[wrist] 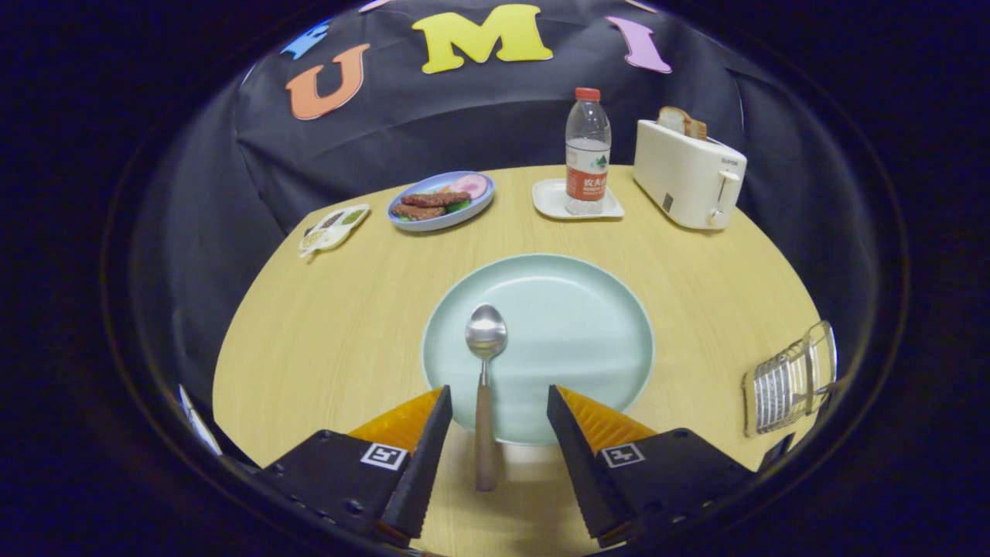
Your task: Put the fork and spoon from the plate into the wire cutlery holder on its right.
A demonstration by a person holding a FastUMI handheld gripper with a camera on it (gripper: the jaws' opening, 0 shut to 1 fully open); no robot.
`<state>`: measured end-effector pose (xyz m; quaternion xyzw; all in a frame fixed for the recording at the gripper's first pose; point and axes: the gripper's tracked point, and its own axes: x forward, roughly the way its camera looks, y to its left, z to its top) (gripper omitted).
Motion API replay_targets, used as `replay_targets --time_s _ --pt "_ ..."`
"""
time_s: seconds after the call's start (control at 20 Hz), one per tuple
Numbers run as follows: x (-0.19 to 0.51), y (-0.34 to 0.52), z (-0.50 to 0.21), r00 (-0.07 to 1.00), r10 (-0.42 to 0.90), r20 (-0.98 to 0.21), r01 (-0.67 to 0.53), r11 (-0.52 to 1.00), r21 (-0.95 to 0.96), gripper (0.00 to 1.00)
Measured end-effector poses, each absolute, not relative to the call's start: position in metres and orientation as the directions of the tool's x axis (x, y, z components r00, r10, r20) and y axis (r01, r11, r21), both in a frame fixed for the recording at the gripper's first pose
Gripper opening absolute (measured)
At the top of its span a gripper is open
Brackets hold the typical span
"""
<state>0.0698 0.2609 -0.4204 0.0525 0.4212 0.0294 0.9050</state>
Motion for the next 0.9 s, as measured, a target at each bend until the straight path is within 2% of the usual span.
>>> replay_targets --time_s 0.05,0.2,0.35,0.4,0.45,0.5,0.55,0.9 --pt "0.074 0.263 -0.424 0.648 0.09 -0.756 -0.005 0.993 0.114 0.74" --pt "0.08 0.272 -0.443 0.623 0.082 -0.778 0.016 0.993 0.118 0.53" --pt "0.082 0.269 -0.451 0.605 0.053 -0.794 0.054 0.993 0.107 0.3" --pt "0.08 0.27 -0.453 0.598 0.051 -0.8 0.066 0.991 0.113 0.19" --pt "0.078 0.269 -0.448 0.591 0.05 -0.805 0.073 0.991 0.116 0.2" --pt "0.077 0.267 -0.453 0.585 0.028 -0.811 0.082 0.992 0.094 0.11" --pt "0.077 0.267 -0.45 0.585 0.032 -0.81 0.077 0.992 0.096 0.07" --pt "0.06 0.242 -0.407 0.595 0.073 -0.801 0.039 0.992 0.12 0.07"
